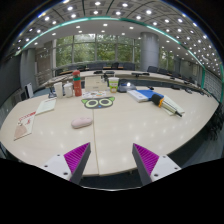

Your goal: Arrange mouse

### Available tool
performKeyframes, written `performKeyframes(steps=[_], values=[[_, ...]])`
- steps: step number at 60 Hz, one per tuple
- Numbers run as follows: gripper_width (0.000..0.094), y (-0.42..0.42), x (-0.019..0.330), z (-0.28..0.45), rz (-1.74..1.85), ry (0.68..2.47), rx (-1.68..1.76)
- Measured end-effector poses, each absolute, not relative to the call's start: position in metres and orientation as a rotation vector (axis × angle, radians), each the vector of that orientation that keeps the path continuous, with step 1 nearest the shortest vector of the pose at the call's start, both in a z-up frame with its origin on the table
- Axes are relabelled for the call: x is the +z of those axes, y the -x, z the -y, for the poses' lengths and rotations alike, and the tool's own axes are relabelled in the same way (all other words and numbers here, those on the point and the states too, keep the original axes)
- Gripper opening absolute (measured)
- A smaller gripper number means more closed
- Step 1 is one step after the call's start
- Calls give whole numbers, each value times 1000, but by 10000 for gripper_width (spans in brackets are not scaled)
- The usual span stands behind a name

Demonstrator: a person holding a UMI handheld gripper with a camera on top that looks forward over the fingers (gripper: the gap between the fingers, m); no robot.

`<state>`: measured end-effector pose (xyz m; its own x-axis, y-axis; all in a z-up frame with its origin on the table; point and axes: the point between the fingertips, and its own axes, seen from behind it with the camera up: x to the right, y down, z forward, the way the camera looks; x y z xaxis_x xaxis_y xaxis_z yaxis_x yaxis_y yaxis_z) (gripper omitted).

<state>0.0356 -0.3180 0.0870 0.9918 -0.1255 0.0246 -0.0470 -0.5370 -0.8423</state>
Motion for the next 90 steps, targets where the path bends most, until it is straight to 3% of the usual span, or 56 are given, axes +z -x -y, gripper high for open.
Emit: performKeyframes(steps=[11, 28, 53, 57, 63, 82, 90], values=[[851, 45, 37, 236, -46, 2159, 38], [847, 103, -7, 146, 48, 2211, 91], [832, 135, -10, 56, 97, 2227, 76], [758, 137, -12, 48, 115, 2235, 46], [477, 141, -13, 41, 144, 2234, 36], [328, 138, -8, 39, 176, 2282, 29], [319, 131, 54, 17, 153, 2191, 59]])
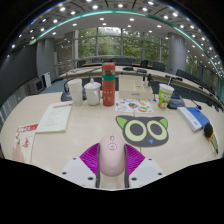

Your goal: Arrange mouse

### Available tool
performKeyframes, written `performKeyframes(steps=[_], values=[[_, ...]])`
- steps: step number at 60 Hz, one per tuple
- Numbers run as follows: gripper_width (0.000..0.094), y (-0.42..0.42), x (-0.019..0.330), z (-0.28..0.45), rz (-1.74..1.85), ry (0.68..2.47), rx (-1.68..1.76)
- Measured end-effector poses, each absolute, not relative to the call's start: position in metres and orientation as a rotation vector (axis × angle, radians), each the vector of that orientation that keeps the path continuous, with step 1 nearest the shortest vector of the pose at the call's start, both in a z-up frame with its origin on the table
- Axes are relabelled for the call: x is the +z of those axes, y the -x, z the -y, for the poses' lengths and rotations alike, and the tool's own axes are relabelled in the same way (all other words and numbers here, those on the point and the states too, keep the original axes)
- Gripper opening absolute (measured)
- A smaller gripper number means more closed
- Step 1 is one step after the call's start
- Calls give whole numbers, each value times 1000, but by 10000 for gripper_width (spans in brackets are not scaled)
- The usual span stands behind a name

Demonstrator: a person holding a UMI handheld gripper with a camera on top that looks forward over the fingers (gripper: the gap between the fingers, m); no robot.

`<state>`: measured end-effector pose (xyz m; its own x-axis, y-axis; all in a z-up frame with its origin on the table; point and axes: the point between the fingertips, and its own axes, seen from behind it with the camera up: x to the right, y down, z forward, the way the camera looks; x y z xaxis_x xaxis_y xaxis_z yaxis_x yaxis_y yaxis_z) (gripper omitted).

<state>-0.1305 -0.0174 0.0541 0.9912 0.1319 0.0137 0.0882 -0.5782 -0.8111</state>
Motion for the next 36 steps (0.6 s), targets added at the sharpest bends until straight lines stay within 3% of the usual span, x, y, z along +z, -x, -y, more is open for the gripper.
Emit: performKeyframes(steps=[8, 14, 30, 36], values=[[318, 101, 135, -38, 101, 2055, 67], [317, 72, 150, -82, 100, 2013, 75], [322, 17, 38, -138, 112, 2185, 55], [428, 15, 1, -135, 94, 2244, 87]])
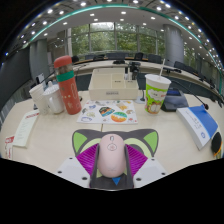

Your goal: Arrange mouse

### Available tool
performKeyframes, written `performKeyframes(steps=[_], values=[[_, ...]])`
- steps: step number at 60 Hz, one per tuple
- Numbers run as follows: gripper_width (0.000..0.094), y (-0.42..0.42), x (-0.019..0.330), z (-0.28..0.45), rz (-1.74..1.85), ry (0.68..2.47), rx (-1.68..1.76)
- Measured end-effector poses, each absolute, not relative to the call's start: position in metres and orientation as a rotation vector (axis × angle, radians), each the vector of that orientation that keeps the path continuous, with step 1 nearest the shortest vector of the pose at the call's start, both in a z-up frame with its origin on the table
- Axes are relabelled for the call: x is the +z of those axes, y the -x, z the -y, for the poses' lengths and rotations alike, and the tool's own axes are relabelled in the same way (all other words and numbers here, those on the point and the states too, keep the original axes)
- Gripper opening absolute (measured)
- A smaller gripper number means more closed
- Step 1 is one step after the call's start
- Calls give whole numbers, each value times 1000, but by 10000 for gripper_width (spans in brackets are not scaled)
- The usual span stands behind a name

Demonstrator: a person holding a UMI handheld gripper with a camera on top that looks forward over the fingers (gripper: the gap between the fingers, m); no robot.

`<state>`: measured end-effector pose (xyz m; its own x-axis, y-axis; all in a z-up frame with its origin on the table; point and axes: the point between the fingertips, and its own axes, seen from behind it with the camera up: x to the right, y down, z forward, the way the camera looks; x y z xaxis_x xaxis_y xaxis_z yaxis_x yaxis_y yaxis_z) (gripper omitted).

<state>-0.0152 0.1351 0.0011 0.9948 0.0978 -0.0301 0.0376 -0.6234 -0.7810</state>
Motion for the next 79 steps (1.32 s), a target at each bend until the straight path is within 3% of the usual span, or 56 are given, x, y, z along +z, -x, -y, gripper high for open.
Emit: performKeyframes(steps=[5, 11, 25, 37, 46, 60, 79], values=[[508, 15, -8, -131, 79, 2272, 118], [873, 14, 2, -124, 114, 2269, 106], [851, 4, 73, -58, 97, 2269, 17], [852, 20, 155, 48, 34, 2231, 10], [852, 31, 197, 137, 17, 2199, -45], [856, 47, 219, 244, -7, 2184, -63], [854, 56, 237, 287, 19, 2156, -80]])
